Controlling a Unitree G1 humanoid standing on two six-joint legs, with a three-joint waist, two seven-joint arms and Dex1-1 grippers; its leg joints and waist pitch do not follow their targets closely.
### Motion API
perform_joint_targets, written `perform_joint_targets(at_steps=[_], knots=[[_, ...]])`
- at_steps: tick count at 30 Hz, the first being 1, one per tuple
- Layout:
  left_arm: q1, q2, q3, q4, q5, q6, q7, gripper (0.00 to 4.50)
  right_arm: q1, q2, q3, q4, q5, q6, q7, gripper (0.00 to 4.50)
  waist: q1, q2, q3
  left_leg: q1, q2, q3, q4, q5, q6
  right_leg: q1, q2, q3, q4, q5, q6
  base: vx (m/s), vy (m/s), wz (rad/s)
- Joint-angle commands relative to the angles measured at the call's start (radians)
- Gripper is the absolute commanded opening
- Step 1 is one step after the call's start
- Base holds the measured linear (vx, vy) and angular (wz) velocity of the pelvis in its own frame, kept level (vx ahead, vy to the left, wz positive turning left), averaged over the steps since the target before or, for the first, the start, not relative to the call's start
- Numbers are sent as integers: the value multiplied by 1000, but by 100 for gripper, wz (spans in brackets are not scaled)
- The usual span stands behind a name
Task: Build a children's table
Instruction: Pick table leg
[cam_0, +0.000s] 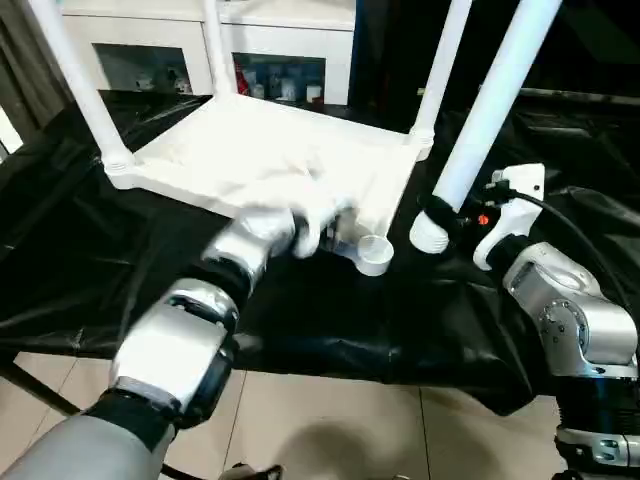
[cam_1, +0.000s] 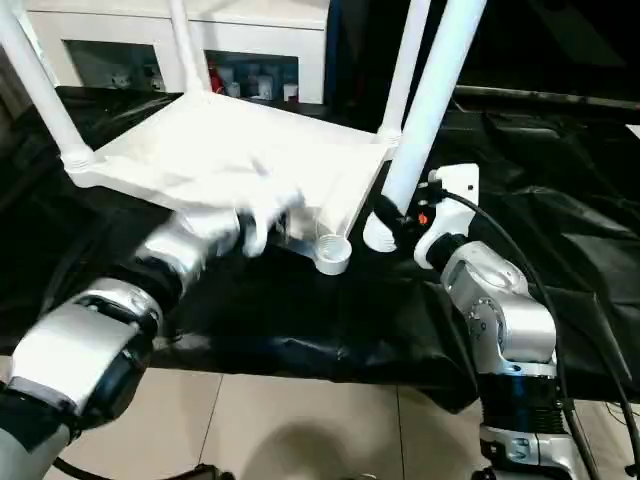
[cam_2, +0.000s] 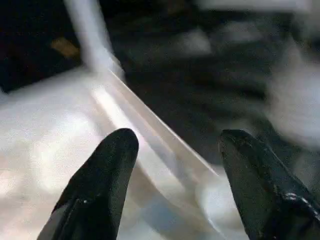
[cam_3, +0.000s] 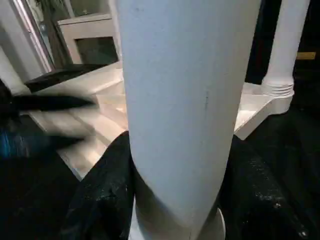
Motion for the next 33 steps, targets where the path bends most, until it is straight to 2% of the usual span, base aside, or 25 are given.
perform_joint_targets(at_steps=[1, 2, 3, 4, 5, 6, 7, 10, 11, 12, 13, 14, 15, 16, 20, 22, 24, 25, 27, 28, 29, 30, 31, 32, 33], knots=[[150, 4, 84, -307, -31, 105, 135, 307, 34, 5, 18, -67, -79, -4, -87, 188, 0, -10, -78, 21, 18, -13, -69, -212, 29, 62, -44, 28, -65, -192, -249, 0, 0, 0], [150, 4, 84, -307, -31, 105, 135, 307, 34, 5, 18, -67, -79, -4, -87, 188, 2, -13, -79, 23, 17, -10, -69, -212, 26, 60, -43, 27, -66, -206, -243, 0, 0, 0], [219, -3, 113, -425, -34, 128, 166, 307, 54, 8, 36, -80, -106, -10, -109, 188, 3, -8, -80, 27, 19, -9, -68, -210, 24, 57, -43, 30, -67, -225, -235, 0, 0, 0], [285, -4, 126, -520, -18, 147, 190, 307, 76, 17, 52, -96, -123, -24, -122, 188, 0, -15, -77, 21, 19, -10, -71, -209, 26, 60, -43, 30, -70, -235, -227, 0, 0, 0], [368, -5, 137, -623, 8, 162, 217, 307, 104, 25, 81, -117, -146, -46, -127, 188, -1, -10, -77, 24, 14, -6, -70, -222, 24, 53, -39, 29, -78, -279, -202, 0, 0, 0], [416, -9, 145, -679, 18, 170, 234, 307, 122, 25, 103, -130, -163, -63, -128, 188, -2, -10, -80, 22, 20, -10, -73, -229, 18, 56, -41, 30, -77, -291, -183, 0, 0, 0], [485, -12, 157, -747, 37, 172, 277, 307, 154, 24, 138, -149, -193, -83, -134, 188, -5, -9, -79, 26, 18, -8, -73, -247, 11, 46, -35, 31, -82, -312, -162, 0, 0, 0], [582, -7, 182, -795, 70, 91, 338, 307, 199, 42, 144, -158, -218, -114, -169, 188, -2, -3, -79, 31, 18, -12, -77, -286, -6, 38, -33, 32, -89, -354, -126, 0, 0, 0], [626, -4, 186, -831, 78, 77, 362, 307, 214, 54, 137, -161, -217, -120, -184, 188, -6, -5, -70, 28, 17, -12, -82, -330, -16, 32, -31, 31, -96, -393, -106, 0, 0, 0], [630, -4, 186, -837, 78, 80, 364, 307, 215, 55, 135, -162, -216, -120, -186, 188, -4, -3, -71, 30, 19, -15, -83, -339, -20, 32, -33, 32, -95, -398, -101, 0, 0, 0], [717, -21, 195, -949, 66, 137, 399, 307, 232, 87, 107, -174, -191, -114, -208, 188, -9, -6, -68, 25, 24, -17, -88, -351, -24, 34, -35, 33, -91, -395, -99, 0, 0, 0], [723, -23, 195, -959, 65, 143, 402, 307, 233, 88, 106, -175, -190, -114, -209, 188, -11, -5, -64, 24, 23, -17, -90, -366, -22, 31, -34, 32, -97, -418, -92, 0, 0, 0], [747, -33, 198, -993, 61, 166, 414, 307, 237, 94, 100, -179, -185, -114, -212, 188, -12, -6, -66, 34, 17, -13, -84, -391, -27, 21, -28, 32, -103, -454, -73, 0, 0, 0], [747, -33, 198, -993, 61, 166, 414, 307, 237, 94, 100, -179, -185, -114, -212, 188, -12, -6, -67, 35, 17, -14, -84, -391, -29, 22, -29, 33, -102, -454, -68, 0, 0, 0], [786, -45, 187, -1053, 66, 246, 433, 307, 256, 86, 93, -173, -196, -147, -218, 188, -16, -11, -62, 29, 11, -16, -85, -407, -32, 19, -29, 30, -113, -520, -21, 0, 0, 0], [790, -48, 180, -1067, 60, 255, 438, 307, 263, 94, 80, -176, -188, -147, -224, 188, -19, -5, -61, 28, 8, -18, -83, -408, -31, 17, -29, 28, -118, -545, -4, 0, 0, 0], [798, -46, 169, -1082, 57, 261, 437, 307, 269, 96, 79, -179, -190, -147, -222, 188, -26, -9, -63, 23, 8, -21, -85, -409, -30, 21, -28, 26, -117, -536, -1, 0, 0, 0], [803, -47, 166, -1093, 53, 274, 439, 307, 272, 95, 81, -182, -192, -148, -223, 188, -33, -7, -63, 23, 8, -22, -86, -422, -31, 23, -27, 25, -115, -543, 1, 0, 0, 0], [805, -48, 164, -1097, 51, 281, 437, 307, 275, 96, 82, -185, -191, -147, -224, 188, -40, -5, -61, 41, 6, -25, -85, -494, -37, 21, -27, 19, -125, -622, 21, 0, 0, 0], [808, -48, 162, -1106, 51, 294, 437, 307, 277, 97, 82, -185, -191, -149, -225, 188, -43, -2, -60, 44, 6, -27, -88, -514, -39, 25, -25, 16, -126, -638, 25, 0, 0, 0], [808, -48, 161, -1110, 51, 299, 436, 307, 277, 97, 83, -184, -191, -151, -225, 188, -58, -1, -55, 57, 6, -32, -93, -578, -34, 35, -18, 1, -138, -680, 29, 0, 0, 0], [809, -49, 160, -1115, 50, 304, 436, 307, 277, 97, 84, -184, -190, -152, -225, 188, -62, 2, -52, 68, 6, -33, -93, -607, -30, 34, -15, -6, -146, -701, 29, 0, 0, 0], [809, -49, 159, -1118, 49, 309, 434, 307, 277, 98, 84, -183, -189, -152, -225, 188, -74, 6, -47, 85, 5, -37, -91, -649, -21, 39, -9, -22, -157, -724, 23, 0, 0, 0], [810, -47, 155, -1122, 50, 315, 433, 307, 278, 99, 85, -183, -188, -154, -224, 188, -78, 6, -41, 85, 5, -40, -94, -663, -18, 44, -7, -29, -163, -729, 24, 0, 0, 0], [810, -45, 153, -1125, 49, 319, 433, 307, 277, 100, 87, -182, -188, -155, -224, 188, -87, 12, -39, 96, 8, -45, -95, -696, -17, 55, -7, -46, -173, -712, 17, 0, 0, 0]])
